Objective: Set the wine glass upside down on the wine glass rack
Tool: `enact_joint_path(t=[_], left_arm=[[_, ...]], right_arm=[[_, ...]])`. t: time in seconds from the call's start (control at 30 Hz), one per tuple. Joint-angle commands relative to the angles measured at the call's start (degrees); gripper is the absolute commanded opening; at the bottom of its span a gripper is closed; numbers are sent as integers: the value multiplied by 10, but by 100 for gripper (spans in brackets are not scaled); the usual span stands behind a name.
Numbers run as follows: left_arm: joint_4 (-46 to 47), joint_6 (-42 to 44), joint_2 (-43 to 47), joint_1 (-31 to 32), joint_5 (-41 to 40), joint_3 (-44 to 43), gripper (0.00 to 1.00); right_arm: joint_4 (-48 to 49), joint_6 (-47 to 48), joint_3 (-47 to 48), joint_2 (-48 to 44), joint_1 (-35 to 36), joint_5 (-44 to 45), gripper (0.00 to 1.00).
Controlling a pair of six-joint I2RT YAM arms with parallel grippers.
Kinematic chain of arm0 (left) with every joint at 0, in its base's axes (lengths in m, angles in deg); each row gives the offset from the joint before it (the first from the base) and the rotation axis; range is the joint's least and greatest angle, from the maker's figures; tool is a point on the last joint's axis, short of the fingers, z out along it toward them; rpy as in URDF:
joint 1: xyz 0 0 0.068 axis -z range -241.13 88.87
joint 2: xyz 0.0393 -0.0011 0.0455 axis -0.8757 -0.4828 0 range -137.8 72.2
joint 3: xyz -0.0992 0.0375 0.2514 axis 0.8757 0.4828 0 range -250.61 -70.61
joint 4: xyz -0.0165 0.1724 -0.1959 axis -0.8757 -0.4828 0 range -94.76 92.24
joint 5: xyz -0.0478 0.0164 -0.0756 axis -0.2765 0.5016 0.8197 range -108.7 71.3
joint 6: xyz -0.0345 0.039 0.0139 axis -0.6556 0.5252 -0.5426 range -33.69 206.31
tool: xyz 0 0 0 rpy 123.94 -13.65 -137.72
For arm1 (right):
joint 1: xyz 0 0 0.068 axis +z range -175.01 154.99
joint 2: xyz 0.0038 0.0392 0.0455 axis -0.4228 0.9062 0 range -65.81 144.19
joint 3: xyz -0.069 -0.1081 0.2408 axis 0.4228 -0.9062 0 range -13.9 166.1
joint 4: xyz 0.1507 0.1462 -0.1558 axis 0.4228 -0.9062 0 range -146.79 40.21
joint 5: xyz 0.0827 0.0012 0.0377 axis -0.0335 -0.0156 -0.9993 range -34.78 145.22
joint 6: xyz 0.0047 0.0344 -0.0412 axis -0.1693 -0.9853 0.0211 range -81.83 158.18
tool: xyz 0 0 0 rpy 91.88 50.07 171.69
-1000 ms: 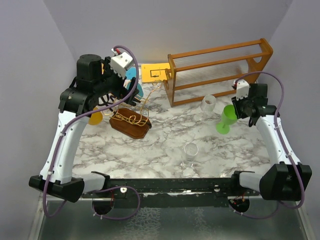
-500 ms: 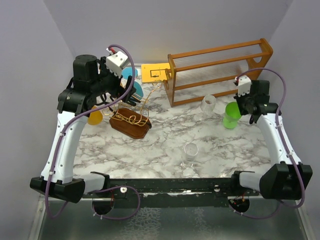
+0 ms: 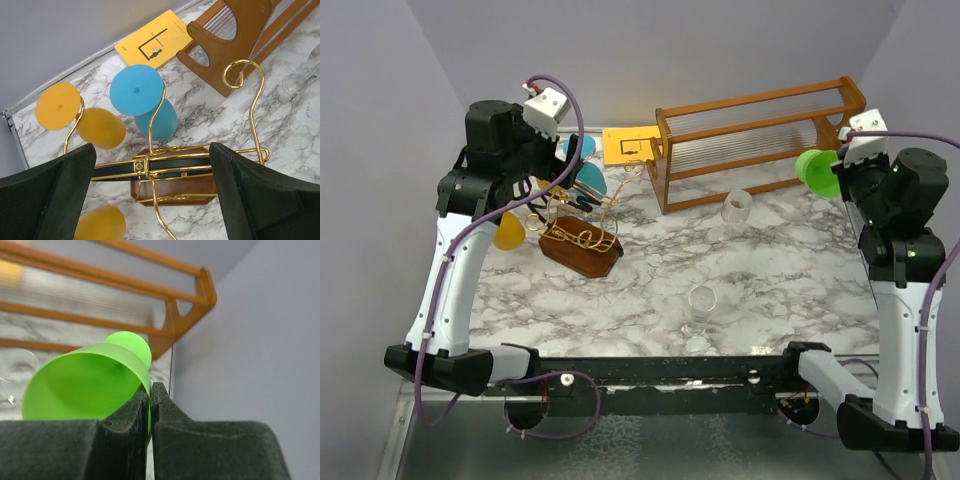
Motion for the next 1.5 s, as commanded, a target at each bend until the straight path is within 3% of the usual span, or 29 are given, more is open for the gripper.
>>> enact_joint_path(t=[0.0, 0.23, 0.43, 0.57, 0.7, 1.03, 1.2, 1.33, 1.47], left_arm=[[37, -42, 0, -10, 16, -4, 99], [88, -114, 0, -12, 114, 12, 99], [183, -226, 0, -10, 209, 38, 99], [258, -317, -6, 2, 252, 40, 99], [300, -373, -26, 27, 263, 35, 96], [320, -407, -53, 107, 238, 26, 93], [334, -434, -71, 119, 231, 27, 84], [329, -431, -83, 124, 227, 21, 68], [319, -422, -93, 130, 222, 17, 59]], right_arm=[[-20, -21, 84, 29, -2, -168, 1], [-14, -107, 178, 86, -2, -368, 1], [81, -211, 201, 117, -1, -493, 1], [154, -287, 202, 135, 1, -531, 1], [198, -331, 206, 155, 26, -528, 1], [201, -334, 237, 197, 111, -459, 1], [209, -334, 219, 200, 126, -456, 1], [212, -332, 211, 201, 127, -457, 1], [210, -329, 209, 202, 128, -462, 1]])
